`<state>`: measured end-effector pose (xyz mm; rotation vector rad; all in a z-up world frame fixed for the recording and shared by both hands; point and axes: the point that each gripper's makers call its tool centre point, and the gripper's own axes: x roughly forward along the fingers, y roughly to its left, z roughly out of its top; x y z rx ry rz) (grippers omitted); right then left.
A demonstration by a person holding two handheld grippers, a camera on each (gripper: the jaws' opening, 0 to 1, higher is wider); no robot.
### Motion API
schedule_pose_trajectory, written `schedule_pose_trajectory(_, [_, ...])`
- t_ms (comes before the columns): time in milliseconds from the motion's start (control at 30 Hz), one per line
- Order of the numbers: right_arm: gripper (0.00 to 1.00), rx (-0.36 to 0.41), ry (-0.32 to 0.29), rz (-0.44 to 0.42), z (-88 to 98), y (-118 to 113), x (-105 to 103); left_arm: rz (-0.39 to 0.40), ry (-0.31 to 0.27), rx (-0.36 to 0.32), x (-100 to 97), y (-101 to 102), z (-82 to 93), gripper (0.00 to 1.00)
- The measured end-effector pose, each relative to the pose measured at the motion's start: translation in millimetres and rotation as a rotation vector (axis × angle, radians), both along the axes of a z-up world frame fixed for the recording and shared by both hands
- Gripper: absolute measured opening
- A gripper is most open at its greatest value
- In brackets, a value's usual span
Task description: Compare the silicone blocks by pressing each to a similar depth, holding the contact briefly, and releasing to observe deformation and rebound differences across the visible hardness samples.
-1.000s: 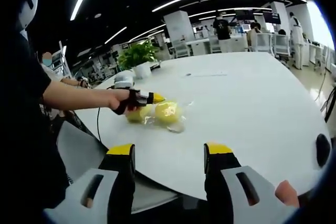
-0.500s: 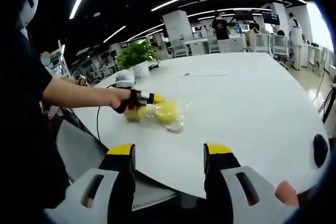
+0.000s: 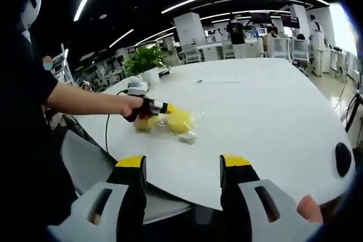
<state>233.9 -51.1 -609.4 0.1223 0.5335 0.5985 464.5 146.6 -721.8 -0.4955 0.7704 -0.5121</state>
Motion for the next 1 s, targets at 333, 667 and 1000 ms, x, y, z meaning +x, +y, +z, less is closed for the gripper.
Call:
schedule_pose_trajectory(333, [0.47, 0.003, -0.003, -0.012, -0.4, -0.3, -1.1, -0.033, 0.005, 0.041, 1.4, -3.3, -3.5, 0.0])
schedule_pose_trajectory(667, [0.47, -0.005, -0.003, -0.008, 0.0, 0.3, -2.1, -0.01, 0.037, 0.021, 1.0, -0.4, -5.6, 0.01])
schedule_pose_trajectory(1000, [0.47, -0.009, -0.008, -0.014, 1.5, -2.2, -3.6, -0.005, 0.022, 0.04, -0.1, 2.2, -4.7, 0.04])
